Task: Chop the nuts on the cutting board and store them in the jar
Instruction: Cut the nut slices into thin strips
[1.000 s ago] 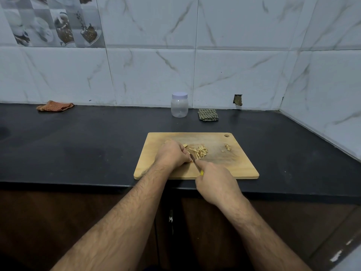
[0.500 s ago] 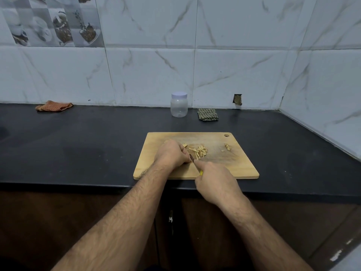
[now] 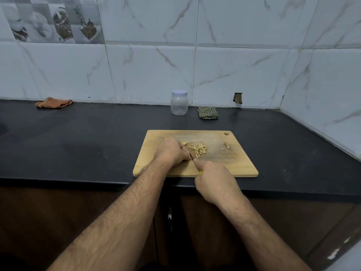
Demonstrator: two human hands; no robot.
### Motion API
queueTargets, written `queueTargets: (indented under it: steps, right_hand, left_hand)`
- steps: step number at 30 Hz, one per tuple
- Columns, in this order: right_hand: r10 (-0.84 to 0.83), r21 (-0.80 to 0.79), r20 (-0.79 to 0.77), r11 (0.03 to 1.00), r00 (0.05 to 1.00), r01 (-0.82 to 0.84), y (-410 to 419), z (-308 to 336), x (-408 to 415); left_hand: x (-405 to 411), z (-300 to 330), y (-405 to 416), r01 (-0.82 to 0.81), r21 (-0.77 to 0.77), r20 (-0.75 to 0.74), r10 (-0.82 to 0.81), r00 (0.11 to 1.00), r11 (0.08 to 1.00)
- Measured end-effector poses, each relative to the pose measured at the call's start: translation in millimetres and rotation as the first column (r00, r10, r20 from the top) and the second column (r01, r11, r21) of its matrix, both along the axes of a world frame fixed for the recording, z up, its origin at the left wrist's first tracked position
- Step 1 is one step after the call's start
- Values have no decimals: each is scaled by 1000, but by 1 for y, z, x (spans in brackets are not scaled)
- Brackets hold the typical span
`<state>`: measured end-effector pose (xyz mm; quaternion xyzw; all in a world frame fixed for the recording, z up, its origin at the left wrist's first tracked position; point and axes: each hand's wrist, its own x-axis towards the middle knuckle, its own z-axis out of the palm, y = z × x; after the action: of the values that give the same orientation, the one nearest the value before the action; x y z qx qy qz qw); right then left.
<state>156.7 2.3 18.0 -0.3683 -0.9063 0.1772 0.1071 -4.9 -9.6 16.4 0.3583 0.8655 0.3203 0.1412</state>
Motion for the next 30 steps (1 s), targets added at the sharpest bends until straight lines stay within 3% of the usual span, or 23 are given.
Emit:
queueTargets:
  steps: [7, 19, 27, 30]
  right_hand:
    - [-2, 52, 78, 999, 997, -2, -3, -1, 12]
    - [-47, 26, 3, 999, 999, 46, 9, 3, 6]
    - [10, 28, -87, 1000, 996, -7, 5, 0, 9]
    - [25, 54, -98, 998, 995, -20, 3, 0, 7]
  left_hand:
    - [1, -1, -2, -3, 8, 0, 3, 1000, 1000]
    - [-1, -1, -2, 20, 14, -9, -20, 1000, 1000]
    - [-10, -5, -9, 4, 130, 185, -29, 982, 991]
    - [-13, -8, -15, -88, 186, 30, 84, 996, 979]
